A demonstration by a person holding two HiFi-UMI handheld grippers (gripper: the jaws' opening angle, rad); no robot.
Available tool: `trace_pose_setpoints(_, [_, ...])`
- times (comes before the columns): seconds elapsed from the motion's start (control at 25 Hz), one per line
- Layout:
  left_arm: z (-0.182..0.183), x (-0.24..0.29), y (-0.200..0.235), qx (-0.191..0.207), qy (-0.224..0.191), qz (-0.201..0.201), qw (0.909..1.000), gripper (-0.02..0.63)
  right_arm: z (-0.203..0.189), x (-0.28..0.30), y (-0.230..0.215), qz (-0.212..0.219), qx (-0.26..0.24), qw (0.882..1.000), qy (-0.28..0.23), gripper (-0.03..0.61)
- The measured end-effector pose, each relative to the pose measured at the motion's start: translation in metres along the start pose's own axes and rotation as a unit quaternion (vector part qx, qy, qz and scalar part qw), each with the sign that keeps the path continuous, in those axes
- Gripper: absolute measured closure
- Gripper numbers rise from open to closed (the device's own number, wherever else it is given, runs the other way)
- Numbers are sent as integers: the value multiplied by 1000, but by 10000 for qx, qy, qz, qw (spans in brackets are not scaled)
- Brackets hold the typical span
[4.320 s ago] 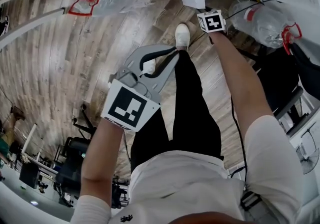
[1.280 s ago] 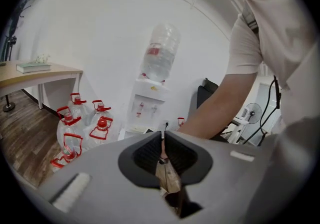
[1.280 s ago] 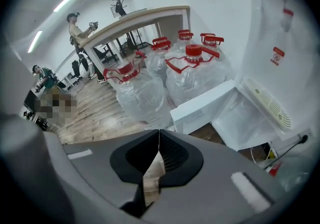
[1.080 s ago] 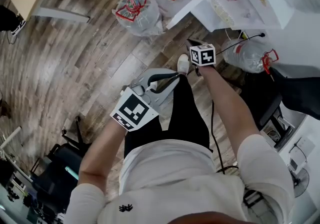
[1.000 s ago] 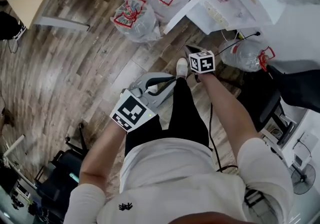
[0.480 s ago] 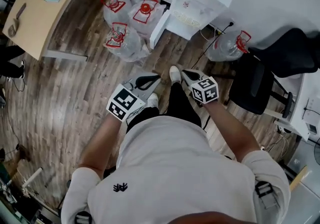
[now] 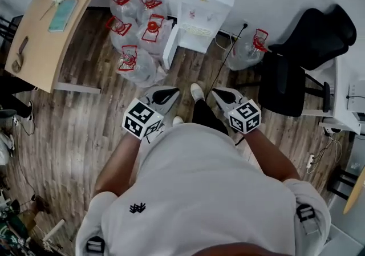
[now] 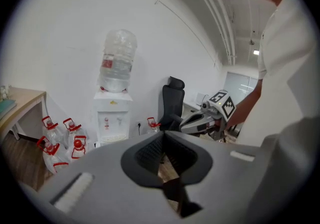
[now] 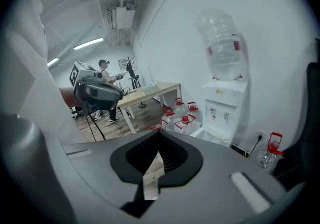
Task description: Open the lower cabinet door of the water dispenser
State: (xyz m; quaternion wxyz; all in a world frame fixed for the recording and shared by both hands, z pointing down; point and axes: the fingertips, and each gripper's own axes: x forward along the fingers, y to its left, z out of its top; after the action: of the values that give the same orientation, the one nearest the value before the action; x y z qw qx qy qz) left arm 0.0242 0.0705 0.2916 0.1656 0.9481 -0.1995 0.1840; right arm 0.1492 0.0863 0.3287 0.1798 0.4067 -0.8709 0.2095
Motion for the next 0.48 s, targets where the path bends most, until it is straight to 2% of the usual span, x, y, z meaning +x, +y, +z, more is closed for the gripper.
trace_pose_setpoints(0.24, [10, -10, -23, 42, -73, -76, 9999, 557, 3, -36, 25, -94, -93, 9996, -242, 578])
trace_pose_setpoints(0.48, [-1, -16, -30, -55, 24, -103, 9999, 557, 9, -50, 27, -228, -109, 9989, -392, 578])
